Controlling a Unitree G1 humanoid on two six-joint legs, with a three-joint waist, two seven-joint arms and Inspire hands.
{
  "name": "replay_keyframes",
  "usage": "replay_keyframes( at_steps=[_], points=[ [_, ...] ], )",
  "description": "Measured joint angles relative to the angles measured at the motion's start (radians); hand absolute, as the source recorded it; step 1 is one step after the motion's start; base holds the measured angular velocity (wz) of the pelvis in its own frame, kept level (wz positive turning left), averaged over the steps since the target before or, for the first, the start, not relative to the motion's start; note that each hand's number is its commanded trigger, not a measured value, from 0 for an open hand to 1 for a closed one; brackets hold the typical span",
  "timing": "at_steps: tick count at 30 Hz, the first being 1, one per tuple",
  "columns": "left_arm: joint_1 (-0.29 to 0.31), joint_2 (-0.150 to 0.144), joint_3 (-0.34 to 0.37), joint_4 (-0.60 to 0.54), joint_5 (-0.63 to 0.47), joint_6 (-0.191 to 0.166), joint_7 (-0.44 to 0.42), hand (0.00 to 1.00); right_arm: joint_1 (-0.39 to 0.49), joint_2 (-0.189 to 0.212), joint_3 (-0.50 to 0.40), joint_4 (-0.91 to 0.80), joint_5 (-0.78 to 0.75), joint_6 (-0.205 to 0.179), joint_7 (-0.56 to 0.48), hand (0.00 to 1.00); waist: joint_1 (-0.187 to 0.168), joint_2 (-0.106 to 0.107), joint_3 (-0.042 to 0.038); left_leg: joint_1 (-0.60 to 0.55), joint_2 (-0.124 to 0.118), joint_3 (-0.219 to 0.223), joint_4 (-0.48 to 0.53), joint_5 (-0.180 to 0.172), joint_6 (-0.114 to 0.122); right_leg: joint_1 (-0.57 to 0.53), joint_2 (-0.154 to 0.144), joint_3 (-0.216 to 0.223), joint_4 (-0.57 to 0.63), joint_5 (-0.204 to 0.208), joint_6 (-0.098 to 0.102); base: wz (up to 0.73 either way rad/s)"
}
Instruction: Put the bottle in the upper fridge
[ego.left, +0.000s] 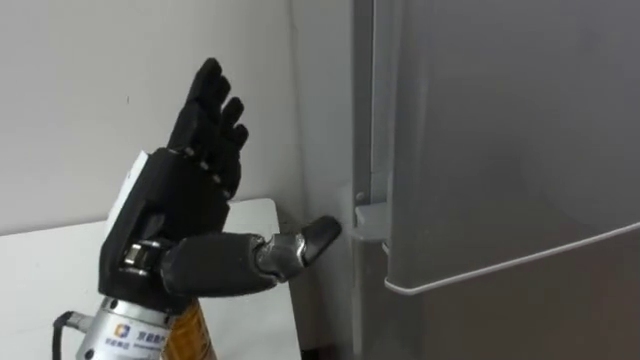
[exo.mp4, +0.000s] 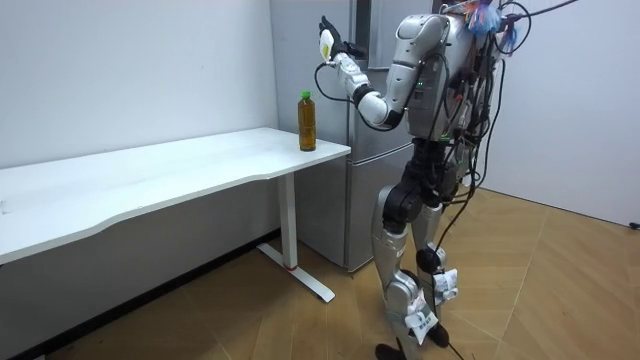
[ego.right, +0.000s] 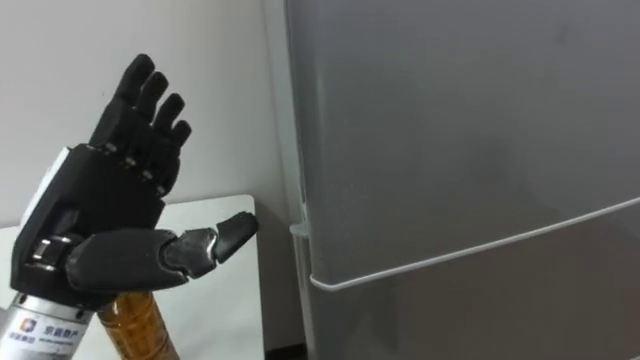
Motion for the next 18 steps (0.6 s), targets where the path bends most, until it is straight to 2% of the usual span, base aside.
replay_keyframes(
  at_steps=[5, 8, 10, 18],
  points=[
    [0.0, 0.004, -0.047, 0.0, -0.067, 0.015, -0.013, 0.0, -0.017, -0.006, 0.029, 0.002, 0.016, 0.001, 0.0, 0.0, -0.029, 0.005, 0.0029, 0.001, 0.001, 0.001, 0.001, 0.0, 0.0, 0.0, 0.001, 0.001, 0.0, 0.002, 0.0, 0.0],
    [0.0, 0.004, -0.06, 0.0, -0.099, 0.045, -0.048, 0.0, -0.026, -0.008, 0.029, 0.003, 0.023, 0.015, 0.0, 0.0, -0.045, 0.008, 0.0057, 0.002, 0.002, 0.003, 0.001, 0.0, 0.0, -0.001, 0.003, 0.002, 0.002, 0.002, -0.001, 0.0],
    [0.0, 0.008, -0.062, 0.0, -0.106, 0.061, -0.066, 0.0, -0.029, -0.01, 0.03, 0.003, 0.033, 0.022, 0.0, 0.0, -0.049, 0.01, 0.0072, 0.003, 0.004, 0.004, 0.001, 0.0, 0.0, -0.007, 0.004, 0.004, 0.003, 0.003, -0.002, 0.0],
    [0.0, 0.012, -0.101, 0.0, -0.106, 0.091, -0.138, 0.0, -0.027, -0.012, 0.031, 0.0, 0.037, 0.026, 0.002, 0.0, -0.052, 0.012, 0.007, 0.0, 0.004, 0.006, 0.002, 0.0, 0.0, -0.008, 0.006, 0.006, -0.002, 0.002, -0.003, 0.0]
  ],
)
